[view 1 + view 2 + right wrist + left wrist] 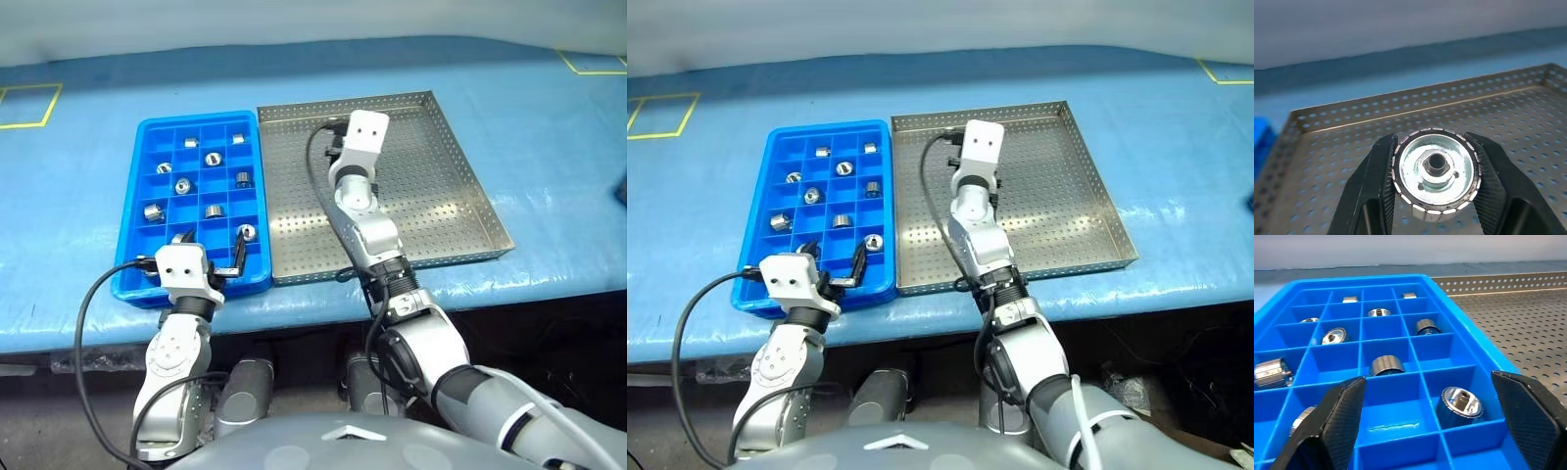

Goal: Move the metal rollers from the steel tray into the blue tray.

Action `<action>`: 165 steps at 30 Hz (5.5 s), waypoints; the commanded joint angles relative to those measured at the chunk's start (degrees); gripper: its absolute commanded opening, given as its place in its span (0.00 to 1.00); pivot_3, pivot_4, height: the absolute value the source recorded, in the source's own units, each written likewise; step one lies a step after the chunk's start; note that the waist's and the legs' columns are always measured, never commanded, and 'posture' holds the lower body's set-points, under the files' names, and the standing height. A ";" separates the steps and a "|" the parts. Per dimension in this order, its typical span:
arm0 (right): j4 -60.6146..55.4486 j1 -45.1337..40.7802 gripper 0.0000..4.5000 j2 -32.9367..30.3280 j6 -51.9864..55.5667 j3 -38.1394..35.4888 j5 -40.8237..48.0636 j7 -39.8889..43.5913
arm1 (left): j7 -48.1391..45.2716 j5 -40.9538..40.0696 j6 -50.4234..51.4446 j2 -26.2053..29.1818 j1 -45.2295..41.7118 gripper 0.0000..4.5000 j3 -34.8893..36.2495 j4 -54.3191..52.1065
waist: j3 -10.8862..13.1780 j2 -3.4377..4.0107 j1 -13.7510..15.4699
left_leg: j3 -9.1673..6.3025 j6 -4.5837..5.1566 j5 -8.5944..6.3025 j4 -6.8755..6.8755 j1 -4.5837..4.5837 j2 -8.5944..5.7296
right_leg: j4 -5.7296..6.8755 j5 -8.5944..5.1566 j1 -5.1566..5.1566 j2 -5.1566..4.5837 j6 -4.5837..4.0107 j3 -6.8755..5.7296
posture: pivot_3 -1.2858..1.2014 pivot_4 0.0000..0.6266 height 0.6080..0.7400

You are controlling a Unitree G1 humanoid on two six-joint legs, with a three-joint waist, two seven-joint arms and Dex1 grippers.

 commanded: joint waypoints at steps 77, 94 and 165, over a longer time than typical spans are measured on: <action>-43.94 23.35 1.00 -11.81 30.74 9.72 7.75 42.96 | -14.79 -8.88 -9.95 7.43 6.67 1.00 -0.83 -0.21 | -0.07 -0.23 1.16 | -0.04 -0.09 -0.04 0.45 -0.75 0.01 | 0.24 0.02 -0.59 -0.06 0.07 -0.16 | 0.57 0.24 1.00; -2.46 0.48 1.00 -1.57 10.86 -9.90 -6.84 6.78 | -14.33 -6.56 -8.89 7.06 3.66 1.00 -5.07 0.94 | -0.07 -0.23 0.99 | 0.08 -0.17 0.06 0.52 -0.54 -0.01 | 0.71 0.03 -0.61 -0.05 -0.02 -0.03 | 0.57 0.24 1.00; -5.19 -4.05 0.38 4.89 16.92 10.63 -1.49 38.70 | -12.41 -6.42 -15.41 6.23 10.91 1.00 -0.65 -2.27 | -0.01 -0.29 2.78 | 0.08 -0.22 0.03 0.03 -0.39 0.09 | 0.67 -0.19 -0.71 -0.01 -0.28 -0.08 | 0.62 0.24 1.00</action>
